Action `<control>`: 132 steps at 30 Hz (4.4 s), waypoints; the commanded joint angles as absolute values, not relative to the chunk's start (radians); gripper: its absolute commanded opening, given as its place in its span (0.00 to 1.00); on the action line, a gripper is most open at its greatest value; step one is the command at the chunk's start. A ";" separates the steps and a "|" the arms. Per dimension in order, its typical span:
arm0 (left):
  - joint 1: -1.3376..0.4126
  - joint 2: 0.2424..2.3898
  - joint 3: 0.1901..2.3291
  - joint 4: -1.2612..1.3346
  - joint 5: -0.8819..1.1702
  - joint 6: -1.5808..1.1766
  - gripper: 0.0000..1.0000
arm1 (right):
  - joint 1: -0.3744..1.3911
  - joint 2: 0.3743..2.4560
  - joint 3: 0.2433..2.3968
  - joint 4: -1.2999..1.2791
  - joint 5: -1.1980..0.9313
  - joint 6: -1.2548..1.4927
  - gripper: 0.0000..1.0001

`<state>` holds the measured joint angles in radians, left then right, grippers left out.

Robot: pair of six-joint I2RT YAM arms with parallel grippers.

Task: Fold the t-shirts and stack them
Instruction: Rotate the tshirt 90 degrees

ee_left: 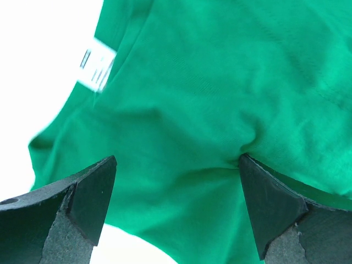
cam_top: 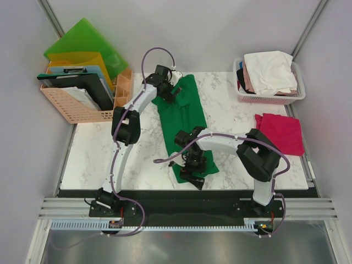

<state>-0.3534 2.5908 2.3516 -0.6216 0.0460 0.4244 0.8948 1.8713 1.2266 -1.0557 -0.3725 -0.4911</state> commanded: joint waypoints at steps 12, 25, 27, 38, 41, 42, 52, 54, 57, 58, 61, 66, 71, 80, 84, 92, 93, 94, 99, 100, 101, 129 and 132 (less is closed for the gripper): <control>-0.379 2.600 2.359 -0.618 0.037 0.494 1.00 | 1.124 2.097 1.583 -1.006 -0.623 -0.558 0.98; -0.377 2.442 2.346 -0.607 0.087 0.476 1.00 | 1.150 1.853 1.589 -0.989 -0.473 -0.535 0.98; -0.379 2.334 2.344 -0.604 0.101 0.471 1.00 | 1.166 1.784 1.640 -1.006 -0.402 -0.537 0.98; -0.382 1.705 2.231 -0.584 0.222 0.351 1.00 | 1.173 1.658 2.058 -1.078 -0.065 -0.563 0.98; -0.382 1.559 2.070 -0.557 0.183 0.359 1.00 | 1.157 1.666 2.097 -1.024 0.085 -0.523 0.98; -0.382 1.525 2.018 -0.548 0.151 0.367 1.00 | 1.100 1.666 2.091 -0.994 0.125 -0.506 0.98; -0.149 1.036 1.289 -0.505 0.145 0.353 1.00 | 0.353 1.580 1.664 -0.503 -0.172 -0.158 0.98; -0.118 0.982 1.225 -0.532 0.170 0.336 1.00 | 0.295 1.607 1.652 -0.505 -0.212 -0.112 0.98; -0.101 0.921 1.145 -0.557 0.178 0.313 1.00 | 0.243 1.574 1.609 -0.505 -0.264 -0.112 0.98; -0.100 0.872 1.122 -0.555 0.167 0.301 1.00 | 0.233 1.553 1.574 -0.493 -0.276 -0.121 0.98; -0.097 0.796 1.030 -0.554 0.185 0.290 1.00 | 0.227 1.467 1.523 -0.509 -0.220 -0.225 0.98; -0.038 0.632 0.820 -0.419 0.120 0.298 1.00 | 0.105 1.264 1.268 -0.398 -0.087 -0.255 0.98; -0.002 0.720 0.805 -0.396 0.235 0.232 1.00 | -0.144 1.146 1.034 -0.079 -0.232 0.066 0.98; 0.153 0.733 0.644 -0.084 0.250 0.069 1.00 | -0.144 0.891 0.624 0.362 -0.029 -0.034 0.98; 0.153 0.822 0.647 -0.110 0.241 0.081 1.00 | -0.144 0.936 0.609 0.362 0.015 -0.041 0.98; 0.152 0.856 0.794 -0.247 0.322 0.107 1.00 | -0.144 1.046 0.874 0.008 -0.012 -0.034 0.98; 0.153 0.856 0.816 -0.267 0.334 0.121 1.00 | -0.144 1.022 0.874 0.008 -0.049 -0.035 0.98; 0.153 0.851 0.834 -0.276 0.334 0.123 1.00 | -0.144 0.994 0.865 0.017 -0.067 -0.026 0.98; 0.152 0.839 0.812 -0.227 0.376 0.088 1.00 | -0.146 0.890 0.854 0.022 -0.133 0.051 0.98; 0.152 0.841 0.804 -0.222 0.393 0.086 1.00 | -0.144 0.885 0.853 0.021 -0.138 0.055 0.98; 0.152 0.844 0.792 -0.219 0.405 0.097 1.00 | -0.144 0.885 0.850 0.025 -0.143 0.060 0.98; 0.167 0.816 0.508 -0.057 0.394 0.241 1.00 | -0.146 0.881 0.744 -0.020 -0.077 -0.126 0.98; 0.167 0.790 0.491 -0.066 0.417 0.245 1.00 | -0.144 0.894 0.745 -0.044 -0.112 -0.138 0.98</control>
<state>0.1623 0.8295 0.5037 -0.1204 0.3763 0.2371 -0.1459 0.8841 0.7277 -0.0605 -0.1036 -0.1154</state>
